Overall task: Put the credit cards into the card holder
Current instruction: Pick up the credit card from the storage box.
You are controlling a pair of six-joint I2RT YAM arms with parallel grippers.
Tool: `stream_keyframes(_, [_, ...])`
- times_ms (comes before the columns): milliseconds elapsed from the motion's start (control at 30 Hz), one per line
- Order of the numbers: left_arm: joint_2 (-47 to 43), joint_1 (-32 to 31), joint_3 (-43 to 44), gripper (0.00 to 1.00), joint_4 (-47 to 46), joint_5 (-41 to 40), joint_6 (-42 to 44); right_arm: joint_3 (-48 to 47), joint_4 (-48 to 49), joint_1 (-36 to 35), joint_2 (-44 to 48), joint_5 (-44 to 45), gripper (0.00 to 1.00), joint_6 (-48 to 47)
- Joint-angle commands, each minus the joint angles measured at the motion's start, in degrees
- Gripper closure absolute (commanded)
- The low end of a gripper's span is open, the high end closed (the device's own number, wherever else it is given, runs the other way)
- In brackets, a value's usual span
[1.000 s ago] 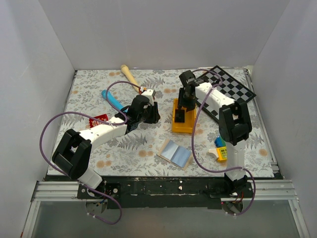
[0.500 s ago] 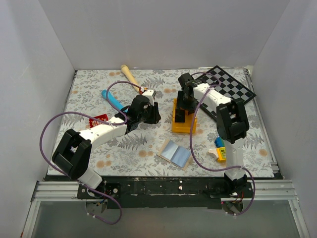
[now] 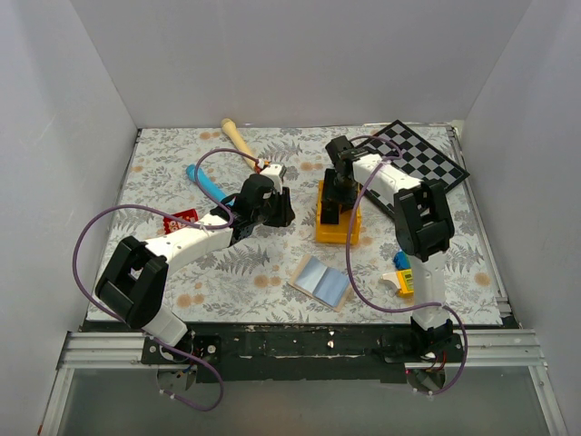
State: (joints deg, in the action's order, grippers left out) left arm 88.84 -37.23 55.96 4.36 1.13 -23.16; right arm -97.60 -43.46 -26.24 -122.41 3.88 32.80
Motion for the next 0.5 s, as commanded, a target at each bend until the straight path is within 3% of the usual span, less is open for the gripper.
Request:
stream_keyframes(0, [0.0, 0.2, 1.3, 0.69, 0.2, 0.4, 0.2, 0.3, 0.5, 0.2, -0.8, -0.8, 0.39, 0.3])
stream_keyframes(467, [-0.1, 0.2, 1.1, 0.7, 0.1, 0.5, 0.2, 2.2, 3.6, 0.2, 0.2, -5.2, 0.41, 0.4])
